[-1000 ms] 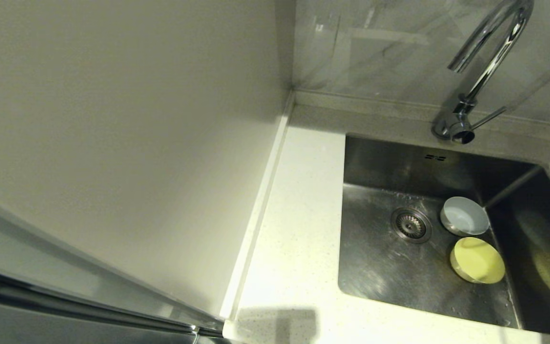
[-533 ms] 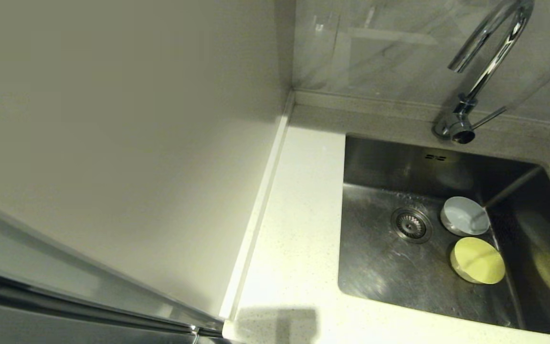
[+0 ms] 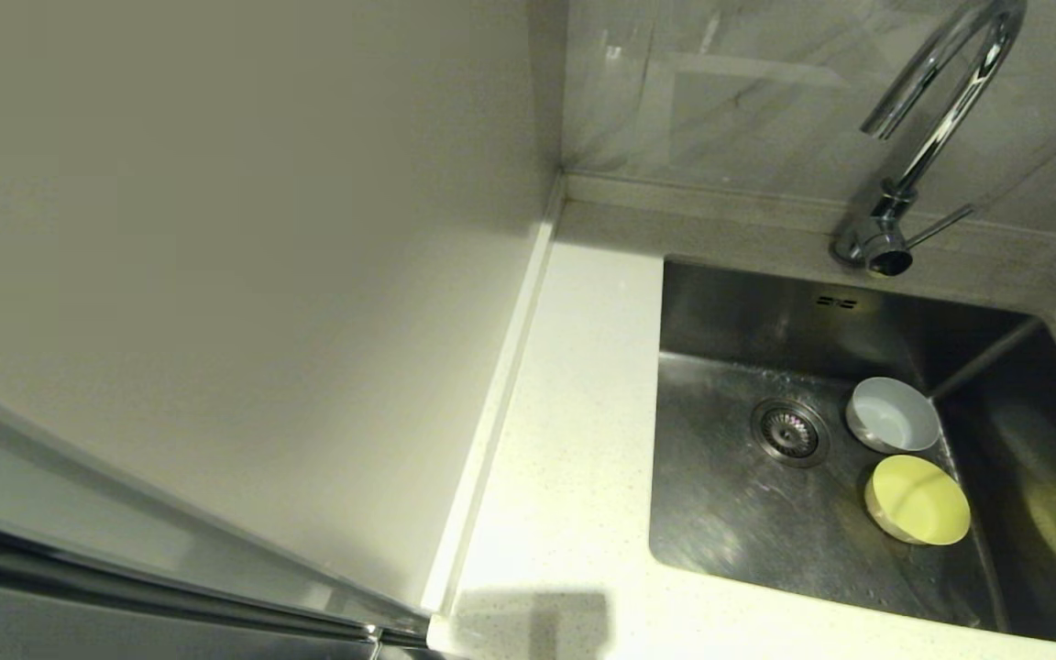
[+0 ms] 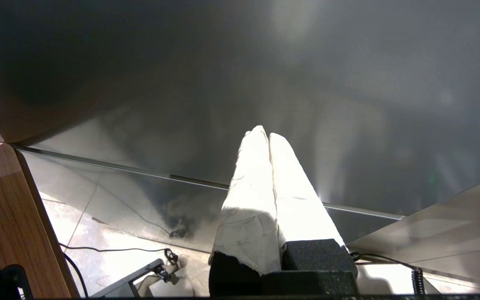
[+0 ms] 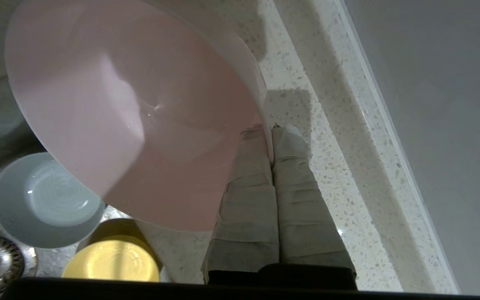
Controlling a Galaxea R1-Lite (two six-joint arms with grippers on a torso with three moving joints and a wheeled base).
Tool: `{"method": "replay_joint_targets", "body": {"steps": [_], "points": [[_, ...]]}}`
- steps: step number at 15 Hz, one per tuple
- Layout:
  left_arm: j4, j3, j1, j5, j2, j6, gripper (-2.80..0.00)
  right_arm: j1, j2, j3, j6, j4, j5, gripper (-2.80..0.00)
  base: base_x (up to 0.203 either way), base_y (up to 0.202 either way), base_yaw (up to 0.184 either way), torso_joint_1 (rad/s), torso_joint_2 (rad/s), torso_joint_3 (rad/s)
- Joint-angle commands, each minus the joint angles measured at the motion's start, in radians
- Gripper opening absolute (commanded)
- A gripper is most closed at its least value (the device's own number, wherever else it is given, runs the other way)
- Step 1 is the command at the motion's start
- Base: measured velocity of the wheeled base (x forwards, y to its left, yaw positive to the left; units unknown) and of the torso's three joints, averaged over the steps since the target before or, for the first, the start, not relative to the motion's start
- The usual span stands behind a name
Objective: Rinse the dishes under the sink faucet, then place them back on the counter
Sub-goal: Put a bowl back to the table from the sink
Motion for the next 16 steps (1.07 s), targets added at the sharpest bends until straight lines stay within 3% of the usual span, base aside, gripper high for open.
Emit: {"method": "replay_joint_targets", "body": {"steps": [1,10,12,14,16], "points": [[0.000,0.003,0.000,0.000,0.000,0.000,-2.80,0.001,0.017,0.000,-0.010,0.002,-0.041,0.00,0.000,0.000,0.000,0.000,0.00,0.000],[0.000,0.003,0.000,0.000,0.000,0.000,-2.80,0.006,-0.042,0.000,-0.031,-0.068,-0.045,0.00,0.000,0.000,0.000,0.000,0.00,0.000],[0.000,0.002,0.000,0.000,0.000,0.000,-2.80,0.009,-0.115,0.000,-0.059,-0.053,0.084,0.00,0.000,0.000,0.000,0.000,0.00,0.000],[0.000,0.003,0.000,0.000,0.000,0.000,-2.80,0.034,-0.201,0.001,-0.143,0.036,0.210,0.00,0.000,0.000,0.000,0.000,0.00,0.000],[0.000,0.003,0.000,0.000,0.000,0.000,-2.80,0.138,-0.258,0.010,-0.232,0.203,0.239,0.00,0.000,0.000,0.000,0.000,0.00,0.000]]}}
